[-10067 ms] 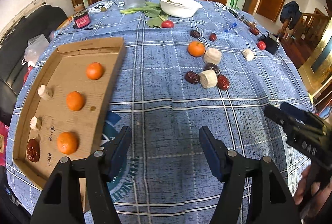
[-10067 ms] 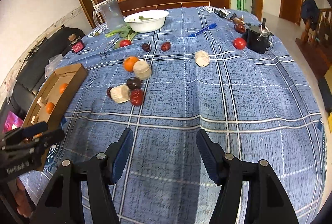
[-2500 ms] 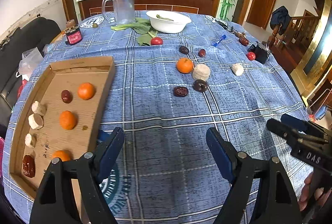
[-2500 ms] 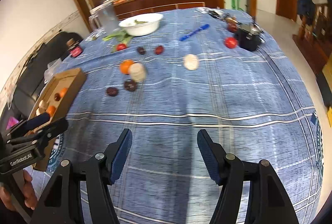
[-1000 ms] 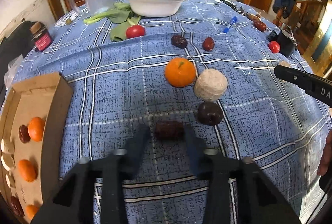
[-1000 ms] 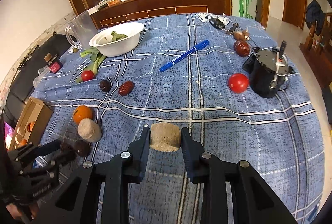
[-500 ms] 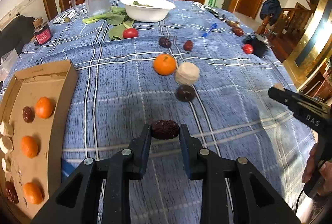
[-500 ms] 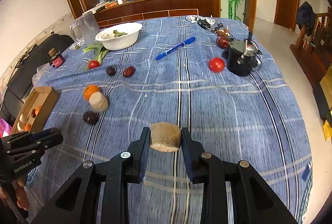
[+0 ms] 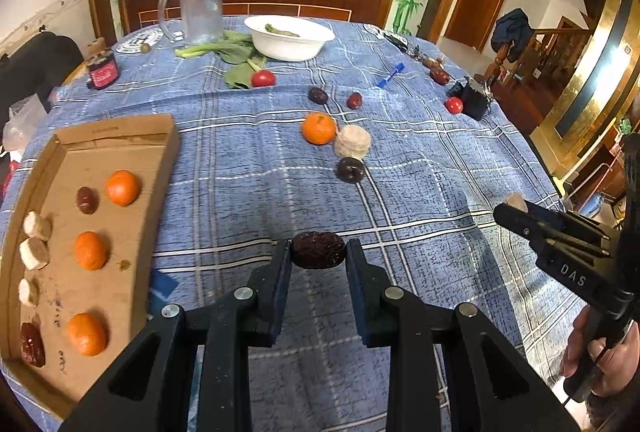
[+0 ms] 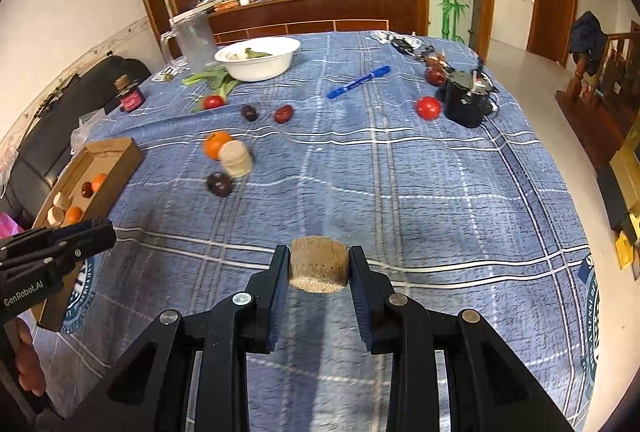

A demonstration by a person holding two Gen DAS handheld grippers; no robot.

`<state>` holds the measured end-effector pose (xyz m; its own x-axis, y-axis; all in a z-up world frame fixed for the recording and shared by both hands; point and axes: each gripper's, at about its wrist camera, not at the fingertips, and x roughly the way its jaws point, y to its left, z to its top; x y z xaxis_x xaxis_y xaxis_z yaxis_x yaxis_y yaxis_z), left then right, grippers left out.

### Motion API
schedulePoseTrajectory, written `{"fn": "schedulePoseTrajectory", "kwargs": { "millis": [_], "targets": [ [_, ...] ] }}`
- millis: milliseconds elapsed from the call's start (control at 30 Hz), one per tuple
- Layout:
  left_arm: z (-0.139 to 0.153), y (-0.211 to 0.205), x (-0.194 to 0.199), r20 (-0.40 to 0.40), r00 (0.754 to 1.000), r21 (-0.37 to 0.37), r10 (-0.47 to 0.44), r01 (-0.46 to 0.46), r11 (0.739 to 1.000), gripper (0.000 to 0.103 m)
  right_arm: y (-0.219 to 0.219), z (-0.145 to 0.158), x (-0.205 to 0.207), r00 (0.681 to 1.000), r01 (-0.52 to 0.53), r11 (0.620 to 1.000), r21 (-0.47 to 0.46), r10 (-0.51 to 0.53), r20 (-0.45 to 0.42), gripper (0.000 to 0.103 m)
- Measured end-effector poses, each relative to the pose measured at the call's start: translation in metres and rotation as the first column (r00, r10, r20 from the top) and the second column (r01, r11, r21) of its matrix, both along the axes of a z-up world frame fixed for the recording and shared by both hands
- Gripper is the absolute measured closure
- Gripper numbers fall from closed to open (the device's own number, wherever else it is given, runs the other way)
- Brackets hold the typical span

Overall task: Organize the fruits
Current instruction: 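Carry the biscuit and dark date into the tray and open both tools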

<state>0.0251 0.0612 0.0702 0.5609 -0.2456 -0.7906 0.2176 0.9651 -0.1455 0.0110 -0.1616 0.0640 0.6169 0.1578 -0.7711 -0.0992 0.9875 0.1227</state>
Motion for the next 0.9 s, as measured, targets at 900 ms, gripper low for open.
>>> {"fn": "schedulePoseTrajectory", "kwargs": {
  "millis": [900],
  "targets": [
    [0.005,0.184,-0.021,0.014,0.944,0.009,0.330,-0.330,0.944,0.076,0.201,0.021,0.045,0.935,-0.353,0.935,-0.009,0.354,0.031,0.071]
  ]
}}
